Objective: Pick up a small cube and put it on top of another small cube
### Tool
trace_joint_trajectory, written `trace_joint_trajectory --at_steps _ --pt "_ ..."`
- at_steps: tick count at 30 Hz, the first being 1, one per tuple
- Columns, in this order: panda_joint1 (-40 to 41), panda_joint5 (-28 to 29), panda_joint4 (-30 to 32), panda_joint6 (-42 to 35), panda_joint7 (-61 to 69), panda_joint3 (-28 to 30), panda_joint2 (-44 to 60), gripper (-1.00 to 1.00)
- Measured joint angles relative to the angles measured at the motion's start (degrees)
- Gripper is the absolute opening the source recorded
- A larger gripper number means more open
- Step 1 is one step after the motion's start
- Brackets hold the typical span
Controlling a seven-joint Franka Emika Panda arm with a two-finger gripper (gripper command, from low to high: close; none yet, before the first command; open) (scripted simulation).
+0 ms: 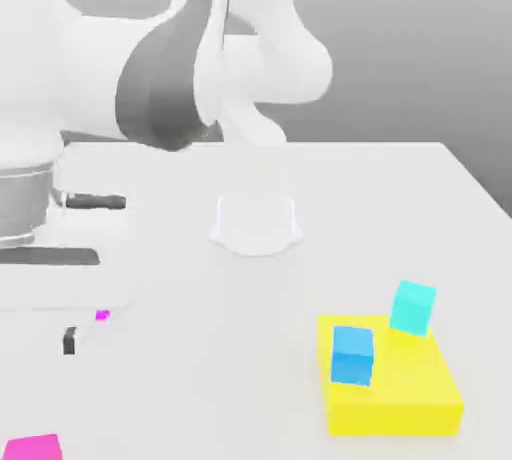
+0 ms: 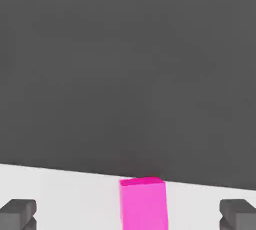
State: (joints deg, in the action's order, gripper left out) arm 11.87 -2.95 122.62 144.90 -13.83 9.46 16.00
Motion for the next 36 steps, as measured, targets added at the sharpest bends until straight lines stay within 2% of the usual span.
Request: trace_joint_trajectory --at_steps 4,8,9,15,20,26,36 --pt "3.8 -2.8 -1.3 1.7 5.9 -1.3 8.3 0.00" --pt "5.8 -4.5 -3.0 7.0 8.0 -2.9 16.6 0.00" --pt "6.0 -4.7 -3.3 8.0 8.2 -3.3 18.0 -1.00" --pt "6.1 -4.9 -3.5 8.5 8.4 -3.4 18.7 -1.00" --pt "4.8 -3.5 -1.6 2.8 7.0 -2.1 11.1 -1.00" --pt "-5.7 -0.6 7.8 0.1 -6.1 -4.5 -1.4 -1.00" --pt "-21.2 1.6 24.7 -3.4 -28.5 -13.7 -21.8 -1.00"
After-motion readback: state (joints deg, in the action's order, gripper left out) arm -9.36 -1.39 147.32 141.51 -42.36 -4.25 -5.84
